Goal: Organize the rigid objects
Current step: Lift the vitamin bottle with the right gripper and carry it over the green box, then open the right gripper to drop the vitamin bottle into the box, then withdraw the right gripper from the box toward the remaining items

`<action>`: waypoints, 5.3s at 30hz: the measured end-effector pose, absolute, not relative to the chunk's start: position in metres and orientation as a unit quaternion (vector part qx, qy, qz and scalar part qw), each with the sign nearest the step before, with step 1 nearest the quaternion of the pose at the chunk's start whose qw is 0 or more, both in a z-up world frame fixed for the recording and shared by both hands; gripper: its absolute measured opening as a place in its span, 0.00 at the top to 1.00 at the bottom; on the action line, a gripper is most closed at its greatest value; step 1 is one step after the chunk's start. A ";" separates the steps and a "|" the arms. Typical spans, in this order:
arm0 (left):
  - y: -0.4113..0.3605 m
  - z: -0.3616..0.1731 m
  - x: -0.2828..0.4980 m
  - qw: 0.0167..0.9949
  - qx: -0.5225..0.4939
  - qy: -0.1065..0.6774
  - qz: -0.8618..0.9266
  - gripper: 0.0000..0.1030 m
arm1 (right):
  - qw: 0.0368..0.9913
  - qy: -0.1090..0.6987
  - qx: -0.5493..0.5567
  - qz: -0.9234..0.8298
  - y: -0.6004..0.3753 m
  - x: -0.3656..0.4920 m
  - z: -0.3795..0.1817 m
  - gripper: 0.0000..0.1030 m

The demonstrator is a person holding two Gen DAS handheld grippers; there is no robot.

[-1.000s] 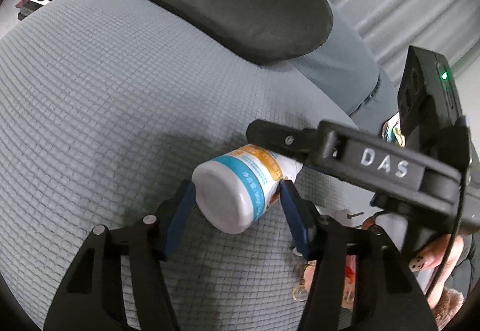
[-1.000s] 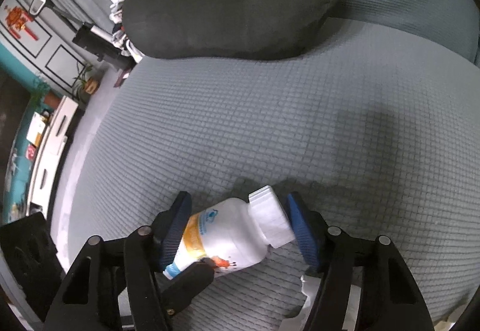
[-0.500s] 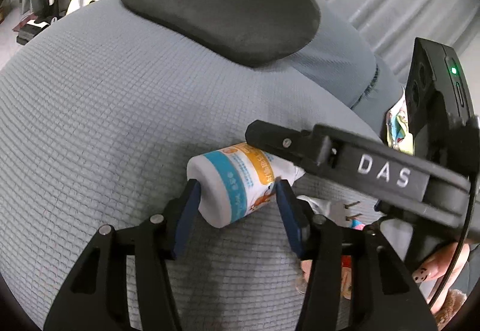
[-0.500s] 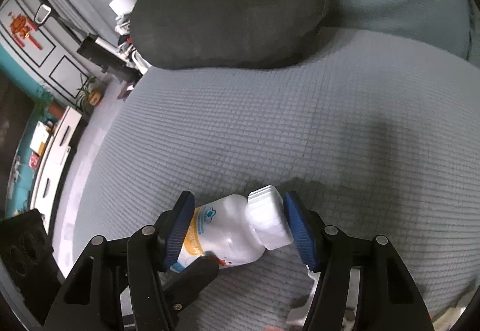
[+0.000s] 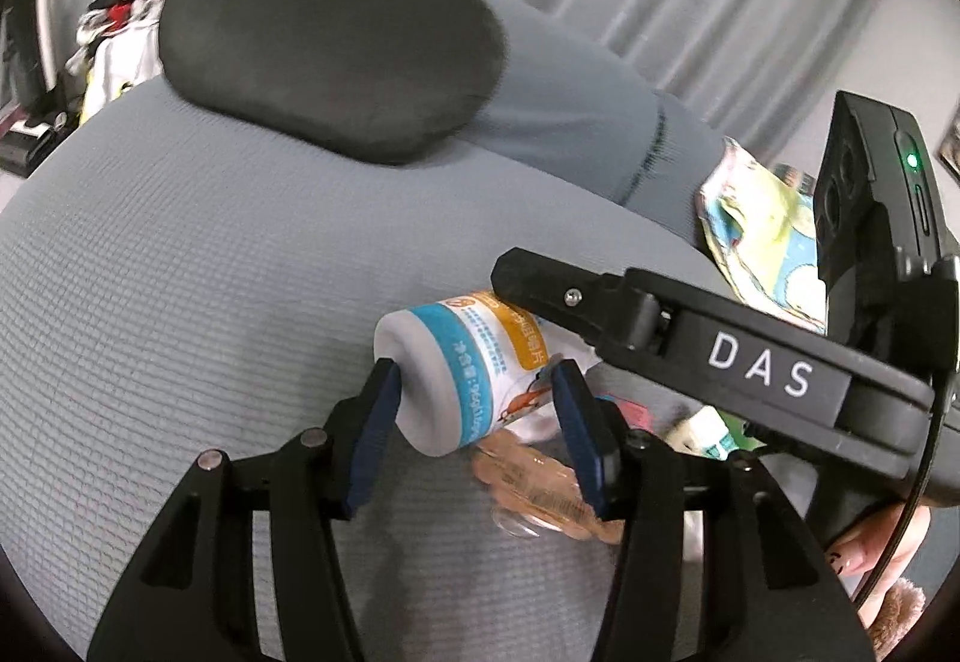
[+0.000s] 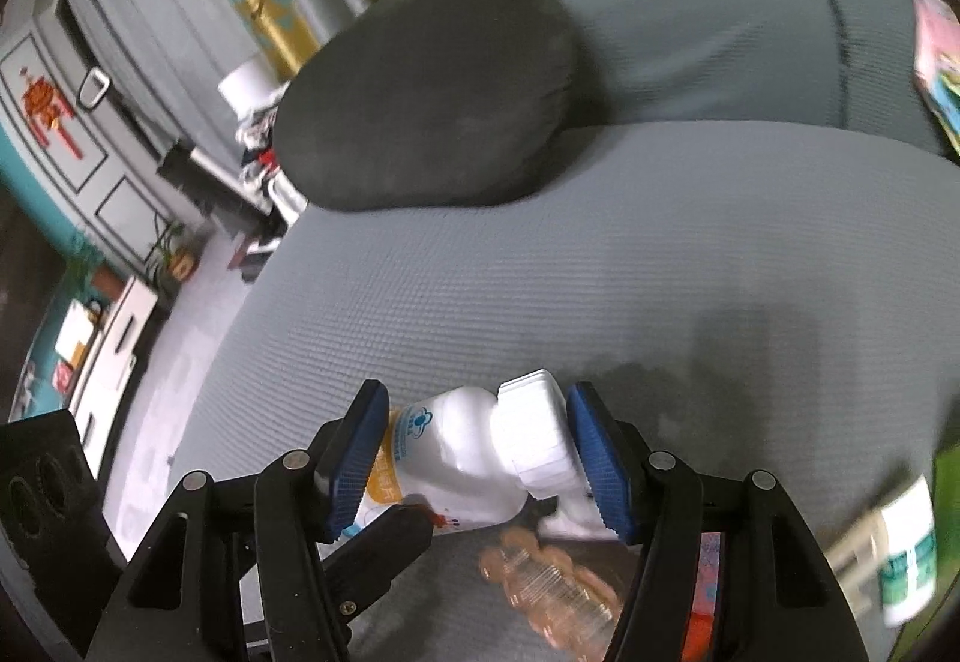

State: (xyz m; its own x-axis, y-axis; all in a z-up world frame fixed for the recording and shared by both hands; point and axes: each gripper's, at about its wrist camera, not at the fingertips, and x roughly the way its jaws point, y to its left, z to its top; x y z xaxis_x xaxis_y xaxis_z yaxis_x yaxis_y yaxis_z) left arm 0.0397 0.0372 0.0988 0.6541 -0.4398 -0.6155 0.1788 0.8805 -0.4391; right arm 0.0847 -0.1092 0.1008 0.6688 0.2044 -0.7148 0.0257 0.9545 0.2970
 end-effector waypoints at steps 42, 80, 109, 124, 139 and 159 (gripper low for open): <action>-0.147 0.128 -0.083 0.868 -0.037 0.308 -0.387 0.49 | 0.929 0.219 0.251 -0.164 -0.242 -0.155 0.129 0.37; -0.252 0.095 -0.098 0.804 -0.020 0.354 -0.477 0.48 | 0.877 0.246 0.293 -0.291 -0.328 -0.214 0.103 0.37; -0.174 0.129 -0.097 0.866 -0.037 0.307 -0.394 0.03 | 0.870 0.240 0.322 -0.284 -0.294 -0.187 0.117 0.06; -0.113 0.111 -0.065 0.880 -0.071 0.363 -0.297 0.02 | 0.885 0.287 0.294 -0.219 -0.245 -0.135 0.107 0.06; -0.046 0.086 -0.027 0.879 -0.094 0.444 -0.150 0.04 | 0.891 0.334 0.197 -0.236 -0.195 -0.093 0.099 0.06; 0.008 0.068 0.003 0.898 0.010 0.439 -0.008 0.08 | 0.885 0.392 0.088 -0.237 -0.159 -0.047 0.085 0.14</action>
